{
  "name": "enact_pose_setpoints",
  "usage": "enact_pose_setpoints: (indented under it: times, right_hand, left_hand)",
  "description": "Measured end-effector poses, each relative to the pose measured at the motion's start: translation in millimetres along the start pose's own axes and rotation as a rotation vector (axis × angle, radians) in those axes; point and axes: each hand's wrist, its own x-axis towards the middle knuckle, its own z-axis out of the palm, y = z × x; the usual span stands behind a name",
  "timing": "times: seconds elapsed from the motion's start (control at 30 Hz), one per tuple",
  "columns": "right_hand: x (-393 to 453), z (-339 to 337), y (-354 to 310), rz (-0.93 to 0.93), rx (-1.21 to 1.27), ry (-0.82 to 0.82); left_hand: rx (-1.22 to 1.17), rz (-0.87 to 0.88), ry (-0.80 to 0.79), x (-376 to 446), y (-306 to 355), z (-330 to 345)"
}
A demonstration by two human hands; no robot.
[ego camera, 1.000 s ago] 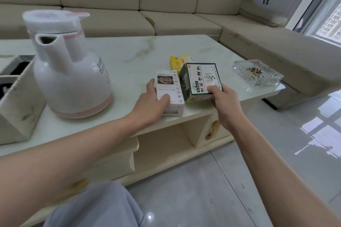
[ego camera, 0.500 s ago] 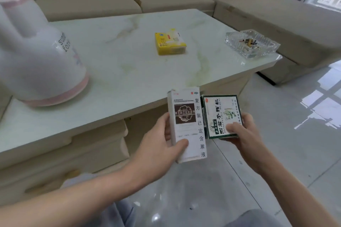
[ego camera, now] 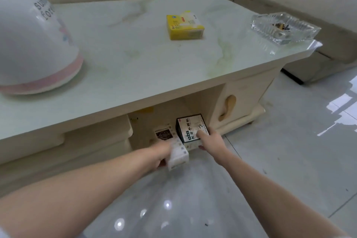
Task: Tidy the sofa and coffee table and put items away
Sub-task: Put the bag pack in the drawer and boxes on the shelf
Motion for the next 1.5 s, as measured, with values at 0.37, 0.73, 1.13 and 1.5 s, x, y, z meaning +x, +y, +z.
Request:
enact_pose_setpoints:
  times: [0.37, 0.73, 1.13, 1.5]
  right_hand:
    - [25.2, 20.6, 2.1, -0.140, -0.141, 0.259]
    - [-44.9, -57.0, -67.7, -0.620, -0.150, 0.694]
    - [-14.1, -42.3, -243.4, -0.692, -0.525, 0.432]
    - [32.0, 10.6, -281.0, -0.501, -0.588, 0.535]
  left_hand:
    - [0.162, 0.322, 0.027, 37.2, 2.1, 3.2]
    - [0.779, 1.077, 0.084, -97.9, 56.2, 14.6]
    - [0.957, 1.119, 0.386, -113.1, 146.9, -98.5]
    - [0.886, 1.142, 0.510, -106.1, 146.5, -95.9]
